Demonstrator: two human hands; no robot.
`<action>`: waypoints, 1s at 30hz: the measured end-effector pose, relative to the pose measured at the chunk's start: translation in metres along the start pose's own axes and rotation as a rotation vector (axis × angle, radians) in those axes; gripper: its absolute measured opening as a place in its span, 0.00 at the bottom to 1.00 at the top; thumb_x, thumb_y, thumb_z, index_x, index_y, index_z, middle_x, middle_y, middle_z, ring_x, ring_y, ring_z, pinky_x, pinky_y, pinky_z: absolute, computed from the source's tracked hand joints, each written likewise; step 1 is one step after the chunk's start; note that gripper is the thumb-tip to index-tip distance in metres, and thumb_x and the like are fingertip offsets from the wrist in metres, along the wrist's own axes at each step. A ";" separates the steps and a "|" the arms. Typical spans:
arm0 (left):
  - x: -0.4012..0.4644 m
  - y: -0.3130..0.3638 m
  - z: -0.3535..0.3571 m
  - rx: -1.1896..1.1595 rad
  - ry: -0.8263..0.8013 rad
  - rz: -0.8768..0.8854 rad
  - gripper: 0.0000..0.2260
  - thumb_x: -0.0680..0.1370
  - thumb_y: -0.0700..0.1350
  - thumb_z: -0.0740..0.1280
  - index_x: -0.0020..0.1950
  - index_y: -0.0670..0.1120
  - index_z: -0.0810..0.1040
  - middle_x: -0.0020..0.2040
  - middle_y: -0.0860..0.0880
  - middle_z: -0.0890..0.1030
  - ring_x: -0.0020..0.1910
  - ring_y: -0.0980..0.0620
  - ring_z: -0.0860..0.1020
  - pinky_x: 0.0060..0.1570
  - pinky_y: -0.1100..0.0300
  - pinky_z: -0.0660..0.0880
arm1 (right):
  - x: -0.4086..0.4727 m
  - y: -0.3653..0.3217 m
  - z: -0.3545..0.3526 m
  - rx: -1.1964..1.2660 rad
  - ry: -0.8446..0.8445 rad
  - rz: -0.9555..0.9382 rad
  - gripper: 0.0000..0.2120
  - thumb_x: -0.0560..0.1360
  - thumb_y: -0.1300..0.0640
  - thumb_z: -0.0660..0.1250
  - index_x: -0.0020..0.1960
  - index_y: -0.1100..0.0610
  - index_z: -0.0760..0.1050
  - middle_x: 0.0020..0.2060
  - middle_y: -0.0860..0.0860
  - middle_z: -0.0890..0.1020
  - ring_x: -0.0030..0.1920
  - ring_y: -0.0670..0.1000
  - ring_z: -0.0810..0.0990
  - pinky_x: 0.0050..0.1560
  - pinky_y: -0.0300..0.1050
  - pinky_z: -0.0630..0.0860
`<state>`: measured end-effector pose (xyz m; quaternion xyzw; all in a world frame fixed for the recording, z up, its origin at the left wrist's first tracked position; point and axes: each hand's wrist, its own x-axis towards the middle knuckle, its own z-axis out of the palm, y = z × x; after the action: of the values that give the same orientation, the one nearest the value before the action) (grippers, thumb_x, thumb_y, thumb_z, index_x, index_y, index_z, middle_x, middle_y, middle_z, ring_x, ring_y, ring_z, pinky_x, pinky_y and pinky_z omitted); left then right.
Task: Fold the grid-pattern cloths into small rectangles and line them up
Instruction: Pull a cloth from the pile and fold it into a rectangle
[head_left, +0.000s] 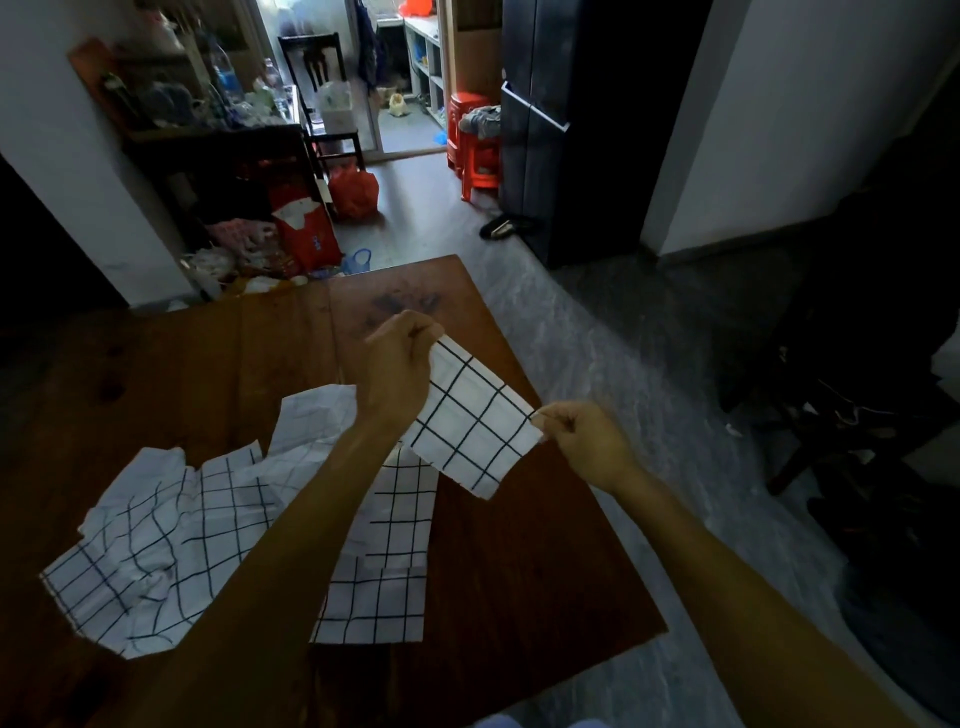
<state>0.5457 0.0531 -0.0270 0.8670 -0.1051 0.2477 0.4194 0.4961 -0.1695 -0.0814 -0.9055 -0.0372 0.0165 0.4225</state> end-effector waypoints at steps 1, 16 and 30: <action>-0.001 -0.002 0.000 0.035 -0.020 0.019 0.06 0.79 0.40 0.64 0.44 0.44 0.78 0.41 0.52 0.77 0.40 0.56 0.74 0.42 0.76 0.66 | -0.001 0.006 -0.001 -0.061 -0.037 0.017 0.09 0.79 0.53 0.62 0.43 0.51 0.80 0.38 0.43 0.81 0.35 0.37 0.76 0.38 0.34 0.73; -0.016 -0.003 0.000 0.005 -0.089 0.149 0.09 0.78 0.45 0.63 0.42 0.45 0.80 0.39 0.55 0.79 0.37 0.58 0.75 0.40 0.67 0.71 | 0.025 -0.067 0.036 0.243 0.060 -0.160 0.09 0.79 0.55 0.63 0.55 0.56 0.80 0.44 0.44 0.82 0.43 0.38 0.79 0.45 0.32 0.74; 0.001 -0.017 -0.030 0.089 -0.012 0.081 0.06 0.78 0.39 0.66 0.44 0.40 0.82 0.42 0.46 0.82 0.40 0.56 0.75 0.43 0.79 0.65 | -0.003 -0.029 0.047 0.105 0.052 -0.062 0.12 0.79 0.54 0.64 0.61 0.53 0.78 0.50 0.42 0.81 0.47 0.37 0.77 0.44 0.28 0.74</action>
<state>0.5427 0.0866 -0.0223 0.8814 -0.1313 0.2638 0.3693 0.4888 -0.1152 -0.0890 -0.8805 -0.0535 -0.0183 0.4707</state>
